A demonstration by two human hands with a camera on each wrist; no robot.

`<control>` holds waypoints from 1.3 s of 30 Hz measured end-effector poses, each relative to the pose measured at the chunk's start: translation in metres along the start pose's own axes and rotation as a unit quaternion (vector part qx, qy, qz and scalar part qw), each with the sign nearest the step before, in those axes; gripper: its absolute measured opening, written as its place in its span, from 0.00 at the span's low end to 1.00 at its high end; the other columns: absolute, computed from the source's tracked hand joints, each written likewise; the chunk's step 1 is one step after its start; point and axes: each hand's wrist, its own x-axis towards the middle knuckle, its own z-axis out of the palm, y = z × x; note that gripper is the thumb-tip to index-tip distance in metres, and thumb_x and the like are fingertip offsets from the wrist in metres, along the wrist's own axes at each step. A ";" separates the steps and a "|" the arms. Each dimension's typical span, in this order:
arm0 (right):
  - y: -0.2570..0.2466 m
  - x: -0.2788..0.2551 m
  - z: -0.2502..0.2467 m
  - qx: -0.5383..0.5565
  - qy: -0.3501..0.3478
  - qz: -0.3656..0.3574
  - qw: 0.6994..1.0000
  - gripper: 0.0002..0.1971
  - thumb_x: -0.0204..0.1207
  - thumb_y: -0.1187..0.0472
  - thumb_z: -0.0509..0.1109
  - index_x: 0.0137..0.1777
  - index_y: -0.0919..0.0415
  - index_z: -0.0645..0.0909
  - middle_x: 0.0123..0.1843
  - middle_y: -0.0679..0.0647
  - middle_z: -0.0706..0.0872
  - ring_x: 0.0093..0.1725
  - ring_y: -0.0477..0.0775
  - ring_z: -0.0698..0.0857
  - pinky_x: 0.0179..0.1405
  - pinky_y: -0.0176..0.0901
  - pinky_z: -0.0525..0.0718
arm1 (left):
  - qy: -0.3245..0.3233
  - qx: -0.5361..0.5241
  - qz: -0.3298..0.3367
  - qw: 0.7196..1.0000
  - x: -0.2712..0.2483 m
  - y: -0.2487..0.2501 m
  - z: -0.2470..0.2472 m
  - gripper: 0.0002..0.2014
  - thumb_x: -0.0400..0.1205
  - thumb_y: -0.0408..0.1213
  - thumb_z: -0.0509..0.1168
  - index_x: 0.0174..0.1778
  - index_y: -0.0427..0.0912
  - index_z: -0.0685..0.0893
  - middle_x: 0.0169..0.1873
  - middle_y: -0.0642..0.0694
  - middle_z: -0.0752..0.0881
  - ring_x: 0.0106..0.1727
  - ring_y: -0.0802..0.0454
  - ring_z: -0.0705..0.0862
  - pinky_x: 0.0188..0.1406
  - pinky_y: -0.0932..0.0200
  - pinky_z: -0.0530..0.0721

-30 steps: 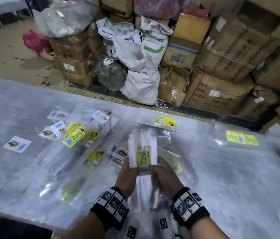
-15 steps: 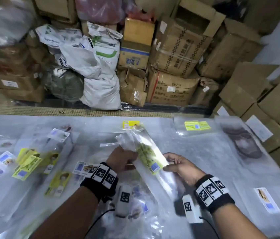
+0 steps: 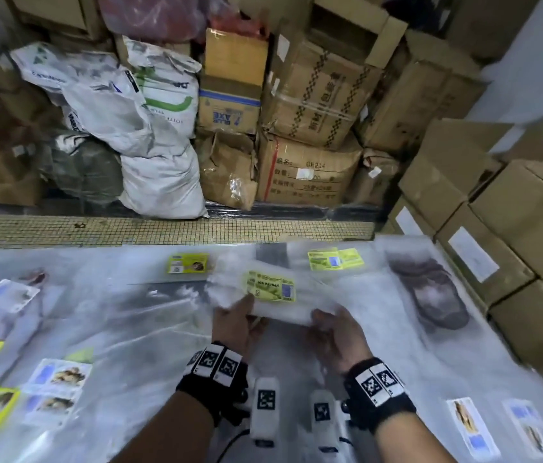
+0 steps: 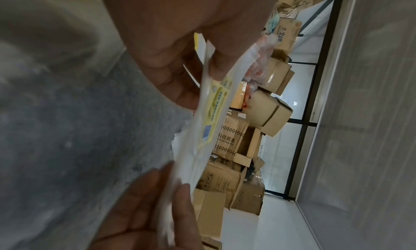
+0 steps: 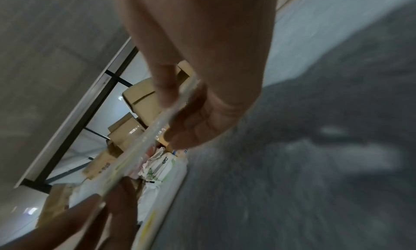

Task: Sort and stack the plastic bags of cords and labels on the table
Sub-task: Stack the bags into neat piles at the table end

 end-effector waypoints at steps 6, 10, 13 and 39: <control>-0.064 0.048 -0.039 -0.032 0.041 -0.011 0.999 0.36 0.79 0.78 0.67 0.84 0.57 0.59 0.34 0.61 0.83 0.31 0.55 0.83 0.27 0.46 0.87 | -0.045 0.032 -0.025 0.998 0.027 -0.007 0.039 0.03 0.83 0.29 0.65 0.50 0.34 0.83 0.36 0.39 0.88 0.34 0.46 0.87 0.32 0.54 0.89; -0.104 0.089 -0.063 -0.089 0.057 -0.041 0.994 0.41 0.79 0.75 0.69 0.87 0.55 0.55 0.45 0.61 0.87 0.41 0.58 0.87 0.38 0.53 0.88 | -0.060 0.134 0.063 0.987 0.048 -0.006 0.068 0.11 0.80 0.21 0.65 0.47 0.44 0.80 0.35 0.42 0.84 0.33 0.47 0.84 0.30 0.56 0.86; -0.126 0.115 -0.073 -0.191 0.089 -0.085 0.974 0.28 0.76 0.73 0.73 0.75 0.59 0.72 0.57 0.65 0.86 0.50 0.63 0.87 0.49 0.59 0.88 | -0.063 0.296 0.136 0.943 0.063 -0.008 0.092 0.10 0.79 0.21 0.67 0.49 0.40 0.80 0.40 0.38 0.86 0.31 0.48 0.83 0.30 0.57 0.86; -0.098 0.173 -0.091 -0.774 -0.015 -0.217 0.595 0.34 0.85 0.41 0.58 0.87 0.47 0.53 0.89 0.60 0.47 0.88 0.62 0.48 0.85 0.67 0.53 | -0.082 0.781 0.194 0.588 0.114 -0.070 0.128 0.41 0.81 0.55 0.64 0.84 0.68 0.43 0.84 0.48 0.29 0.85 0.42 0.32 0.82 0.36 0.46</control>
